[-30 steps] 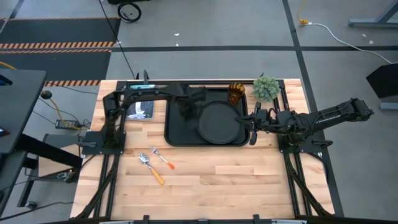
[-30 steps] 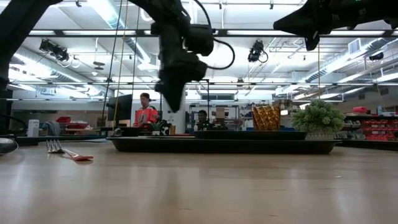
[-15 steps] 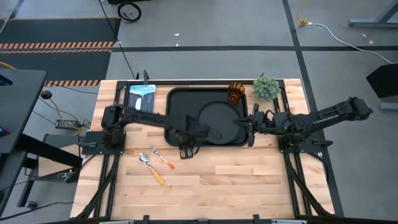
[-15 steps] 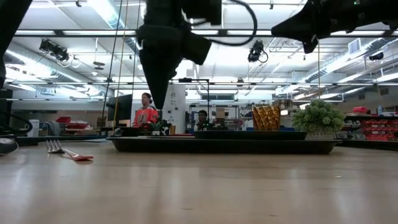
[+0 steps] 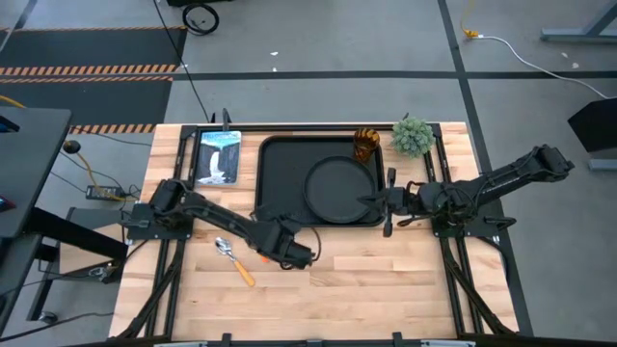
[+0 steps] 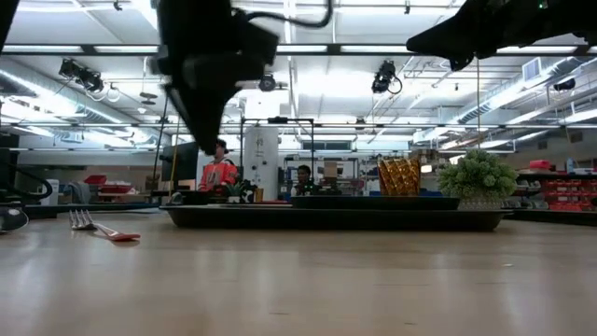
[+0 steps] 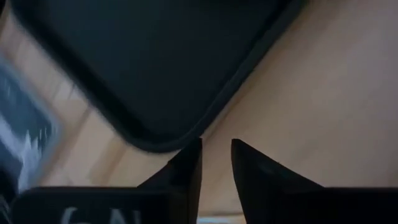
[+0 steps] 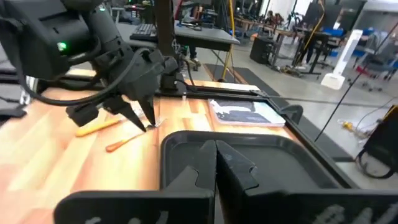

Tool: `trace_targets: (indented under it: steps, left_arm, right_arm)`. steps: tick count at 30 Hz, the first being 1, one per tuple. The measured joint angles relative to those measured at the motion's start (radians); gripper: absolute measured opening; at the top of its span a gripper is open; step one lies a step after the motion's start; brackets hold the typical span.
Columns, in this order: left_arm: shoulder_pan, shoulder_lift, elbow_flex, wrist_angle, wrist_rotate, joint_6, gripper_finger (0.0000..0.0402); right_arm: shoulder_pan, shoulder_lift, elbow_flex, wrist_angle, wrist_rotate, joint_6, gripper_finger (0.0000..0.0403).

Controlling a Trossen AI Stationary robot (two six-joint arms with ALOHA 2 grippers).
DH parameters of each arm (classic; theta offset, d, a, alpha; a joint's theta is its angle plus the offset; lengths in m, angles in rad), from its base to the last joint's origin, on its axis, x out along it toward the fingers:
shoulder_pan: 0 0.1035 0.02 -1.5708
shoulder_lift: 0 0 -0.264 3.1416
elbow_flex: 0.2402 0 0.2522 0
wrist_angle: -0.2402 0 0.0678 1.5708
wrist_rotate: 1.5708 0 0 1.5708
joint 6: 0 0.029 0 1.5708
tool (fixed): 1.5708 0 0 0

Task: Pick and place plate/cup/fork/spoon on tray
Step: Put the orange fork on the black tray

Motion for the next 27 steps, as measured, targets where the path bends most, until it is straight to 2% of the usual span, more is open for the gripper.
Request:
trace_targets:
  steps: [6, 12, 19, 27]
  left_arm:
    - [-0.006, -0.005, -0.121, -0.005, 0.041, -0.260, 0.0046]
    - [-0.028, -0.040, -0.142, -0.002, 0.068, -0.419, 0.0007]
    - [-0.056, -0.130, -0.142, -0.027, 0.019, -0.554, 0.0006]
    - [-0.060, -0.153, -0.168, -0.040, -0.029, -0.634, 0.0004]
  right_arm:
    - [0.000, -0.003, 0.000, 0.001, -0.020, -0.070, 0.0009]
    - [-0.001, -0.004, 0.000, -0.006, -0.035, -0.076, 0.0009]
    - [-0.002, -0.004, 0.000, -0.034, -0.107, -0.070, 0.0009]
    - [-0.003, -0.004, 0.000, -0.055, -0.115, -0.062, 0.0009]
